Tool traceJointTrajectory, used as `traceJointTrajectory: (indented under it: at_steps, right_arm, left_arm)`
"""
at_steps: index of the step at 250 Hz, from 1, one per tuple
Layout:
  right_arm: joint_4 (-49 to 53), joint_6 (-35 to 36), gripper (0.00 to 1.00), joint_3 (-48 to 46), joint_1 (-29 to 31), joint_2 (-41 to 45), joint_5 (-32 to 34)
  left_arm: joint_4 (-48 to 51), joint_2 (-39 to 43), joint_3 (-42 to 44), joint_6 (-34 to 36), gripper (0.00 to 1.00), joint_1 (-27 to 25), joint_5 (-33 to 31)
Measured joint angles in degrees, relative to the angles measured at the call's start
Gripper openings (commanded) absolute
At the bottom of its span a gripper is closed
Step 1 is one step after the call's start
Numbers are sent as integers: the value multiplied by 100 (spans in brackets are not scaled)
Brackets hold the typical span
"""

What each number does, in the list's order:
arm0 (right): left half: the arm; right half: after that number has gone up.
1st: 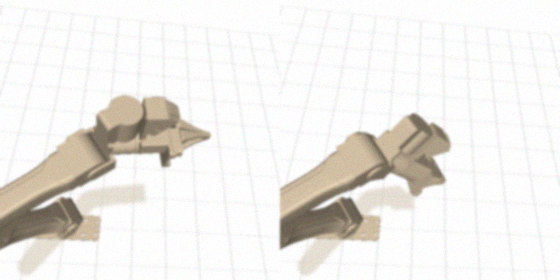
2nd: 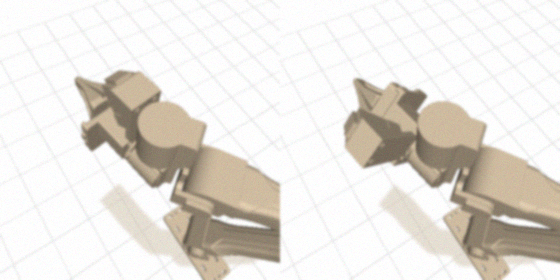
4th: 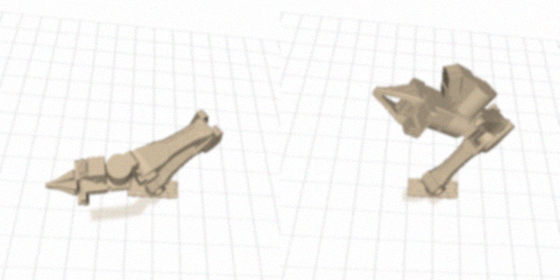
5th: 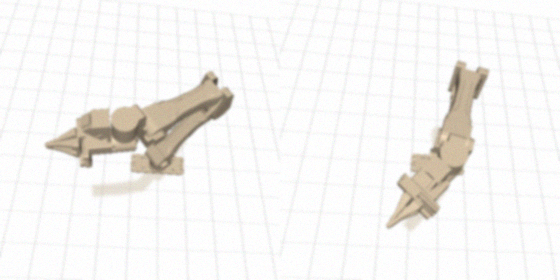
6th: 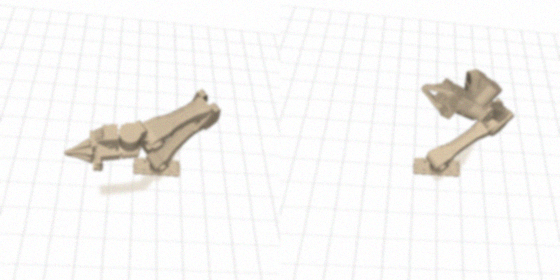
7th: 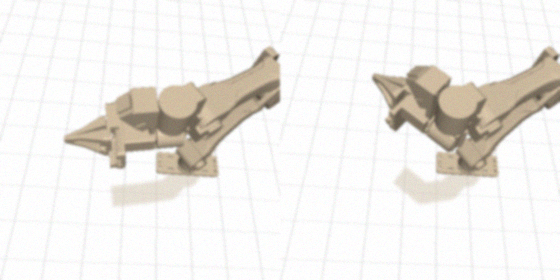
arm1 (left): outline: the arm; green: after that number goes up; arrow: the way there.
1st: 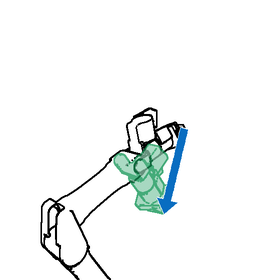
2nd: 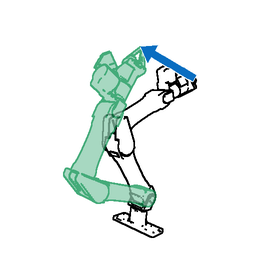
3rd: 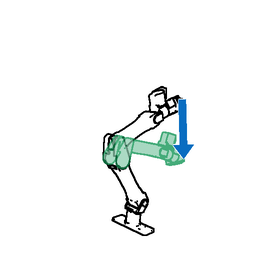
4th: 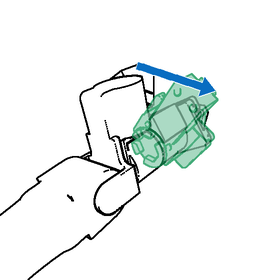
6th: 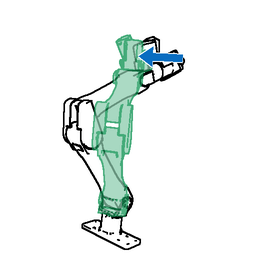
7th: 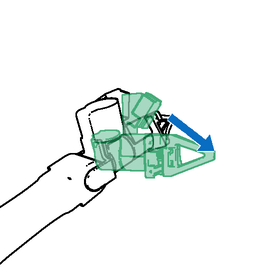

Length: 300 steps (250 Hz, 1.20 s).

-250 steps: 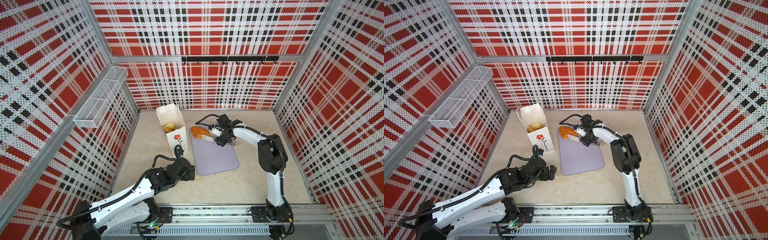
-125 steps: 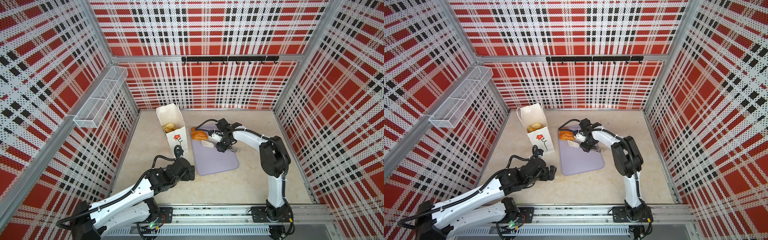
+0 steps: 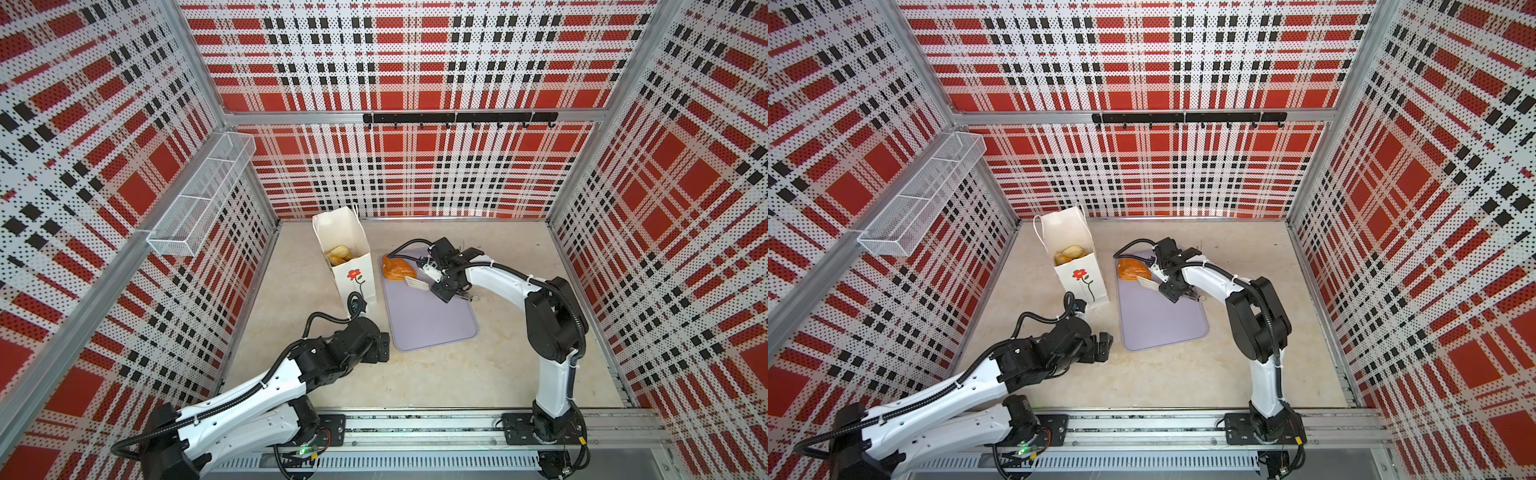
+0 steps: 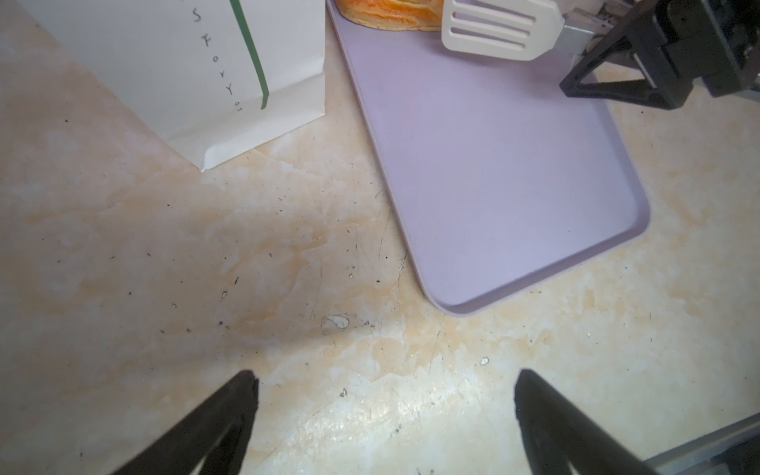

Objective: Place the fake bread into the paper bag
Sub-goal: 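Lower the open right tongs around the flaky pastry on the tray, then close the right tongs on the flaky pastry and lift it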

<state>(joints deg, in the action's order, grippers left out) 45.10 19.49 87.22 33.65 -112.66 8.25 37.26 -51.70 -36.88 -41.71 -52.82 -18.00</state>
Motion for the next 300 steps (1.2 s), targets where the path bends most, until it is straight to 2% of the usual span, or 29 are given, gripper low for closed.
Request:
traceJointTrajectory:
  at_steps: [169,300]
  right_arm:
    - [-210,411,61,933,-85,-1049,-479]
    - [-4,645,41,1165,-116,-1331,-717]
  left_arm:
    - [7,72,52,-52,99,-2,-26]
    - [7,-61,9,-50,99,-109,-48]
